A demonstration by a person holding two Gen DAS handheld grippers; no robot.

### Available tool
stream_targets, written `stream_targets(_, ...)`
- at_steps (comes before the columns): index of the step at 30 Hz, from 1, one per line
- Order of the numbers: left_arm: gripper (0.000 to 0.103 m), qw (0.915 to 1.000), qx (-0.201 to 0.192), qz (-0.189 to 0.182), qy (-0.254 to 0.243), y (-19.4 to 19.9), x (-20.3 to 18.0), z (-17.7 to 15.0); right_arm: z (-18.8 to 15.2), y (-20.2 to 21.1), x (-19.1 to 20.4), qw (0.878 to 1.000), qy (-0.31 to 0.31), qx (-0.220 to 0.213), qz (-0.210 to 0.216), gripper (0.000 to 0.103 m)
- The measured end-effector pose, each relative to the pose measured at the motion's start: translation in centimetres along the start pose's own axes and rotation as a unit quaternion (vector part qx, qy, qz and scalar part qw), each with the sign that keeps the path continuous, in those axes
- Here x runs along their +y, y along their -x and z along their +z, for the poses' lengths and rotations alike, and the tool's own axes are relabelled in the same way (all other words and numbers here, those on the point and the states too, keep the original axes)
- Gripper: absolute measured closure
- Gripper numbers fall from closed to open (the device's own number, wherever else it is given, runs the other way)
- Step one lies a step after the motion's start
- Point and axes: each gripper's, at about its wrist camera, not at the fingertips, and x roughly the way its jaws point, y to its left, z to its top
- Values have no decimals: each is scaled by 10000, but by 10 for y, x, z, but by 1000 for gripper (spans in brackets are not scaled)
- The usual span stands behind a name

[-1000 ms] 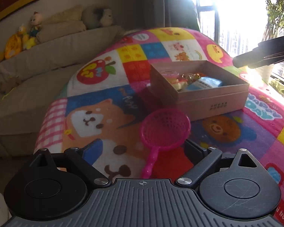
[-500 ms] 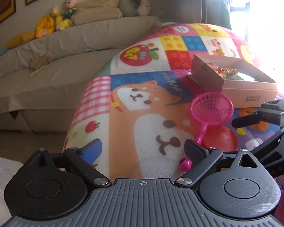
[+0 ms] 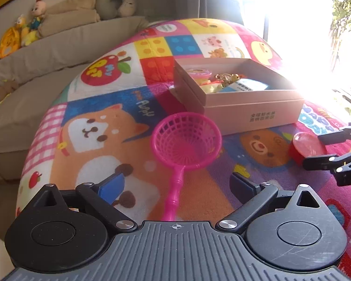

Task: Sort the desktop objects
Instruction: 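Grasp the red round lid on the mat with the right tool, then carry the red lid away and open the right tool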

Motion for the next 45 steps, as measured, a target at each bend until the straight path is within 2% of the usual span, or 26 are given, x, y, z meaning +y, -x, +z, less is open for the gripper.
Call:
stream_targets(4,3,9999,116,-62,-65,-10,-9,3,-11,4,-32,9982,-421,-61,-416,39)
stream_targets(6,3,9998,164,-101,-42,-12,-11,4,-14,2,-41,9970,-575,-64,-506,29)
stream_targets(11,3,9994,296,-185,-46,-14,-15,1,-20,-4,-43,9959,-736,-120,-506,18)
stream_targets(16,3,9974,430,-577,13,-10,-25,-5,-20,-3,-43,9956,-792,-114,-486,13)
stream_targets(18,3,9955,389,-862,-10,-4,-30,-8,-20,-4,-42,9953,-805,-104,-538,12)
stream_targets(20,3,9946,292,-991,-45,2,-32,-8,-20,-3,-40,9952,-785,-111,-582,11)
stream_targets(23,2,9969,194,-767,51,5,-28,-3,-20,-2,-39,9950,-769,-167,-622,10)
stream_targets(26,2,9990,120,-349,239,7,-16,5,-18,3,-37,9947,-788,-252,-607,10)
stream_targets(29,2,9995,82,124,274,10,-6,7,-5,17,-23,9967,-586,-515,-204,10)
stream_targets(32,1,9985,85,425,321,13,3,7,20,24,-3,9963,-396,-698,311,10)
stream_targets(34,1,9978,94,519,413,13,11,7,40,18,9,9940,-451,-686,726,15)
stream_targets(36,1,9968,106,608,512,14,19,5,59,6,22,9912,-479,-562,1097,47)
stream_targets(37,1,9964,114,635,551,14,22,5,67,-3,30,9903,-480,-488,1208,52)
stream_targets(41,1,9950,108,720,680,17,33,0,87,-42,53,9888,-654,-173,1333,54)
stream_targets(45,0,9938,101,792,776,21,43,-5,90,-74,57,9876,-956,108,1240,54)
